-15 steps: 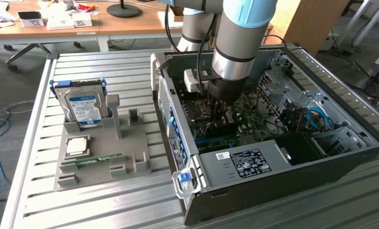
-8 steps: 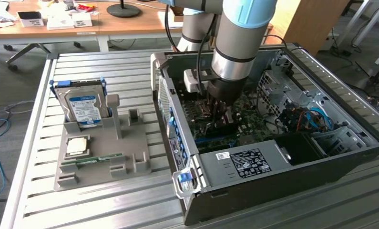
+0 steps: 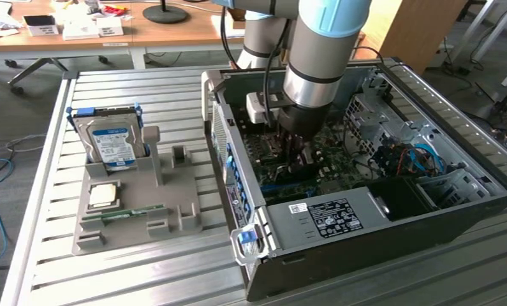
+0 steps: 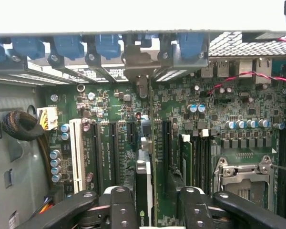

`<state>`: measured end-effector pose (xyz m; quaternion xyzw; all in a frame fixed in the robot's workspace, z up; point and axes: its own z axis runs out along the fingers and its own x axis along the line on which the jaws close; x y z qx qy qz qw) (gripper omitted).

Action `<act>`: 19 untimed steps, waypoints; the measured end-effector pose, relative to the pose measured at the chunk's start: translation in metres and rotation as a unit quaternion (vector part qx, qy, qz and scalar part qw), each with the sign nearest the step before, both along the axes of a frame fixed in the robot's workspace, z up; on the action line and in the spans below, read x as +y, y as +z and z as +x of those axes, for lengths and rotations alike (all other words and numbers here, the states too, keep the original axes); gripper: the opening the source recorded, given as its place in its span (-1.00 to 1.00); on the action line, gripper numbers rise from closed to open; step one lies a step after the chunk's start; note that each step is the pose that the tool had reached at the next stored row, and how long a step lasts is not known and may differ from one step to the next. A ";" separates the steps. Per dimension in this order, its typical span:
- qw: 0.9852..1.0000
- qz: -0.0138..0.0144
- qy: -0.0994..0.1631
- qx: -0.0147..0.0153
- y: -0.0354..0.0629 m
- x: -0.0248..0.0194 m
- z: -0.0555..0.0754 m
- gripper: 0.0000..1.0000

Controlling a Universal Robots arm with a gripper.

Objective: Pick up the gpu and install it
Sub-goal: 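Insert the gpu into the slot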

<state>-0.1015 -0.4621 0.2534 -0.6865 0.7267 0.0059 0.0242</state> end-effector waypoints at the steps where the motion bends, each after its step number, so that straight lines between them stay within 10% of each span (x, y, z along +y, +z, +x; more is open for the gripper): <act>1: 1.000 0.000 -0.001 0.000 0.0000 0.0000 0.001 -0.18; 19: 1.000 0.000 -0.012 0.000 -0.0002 0.0000 0.004 -0.18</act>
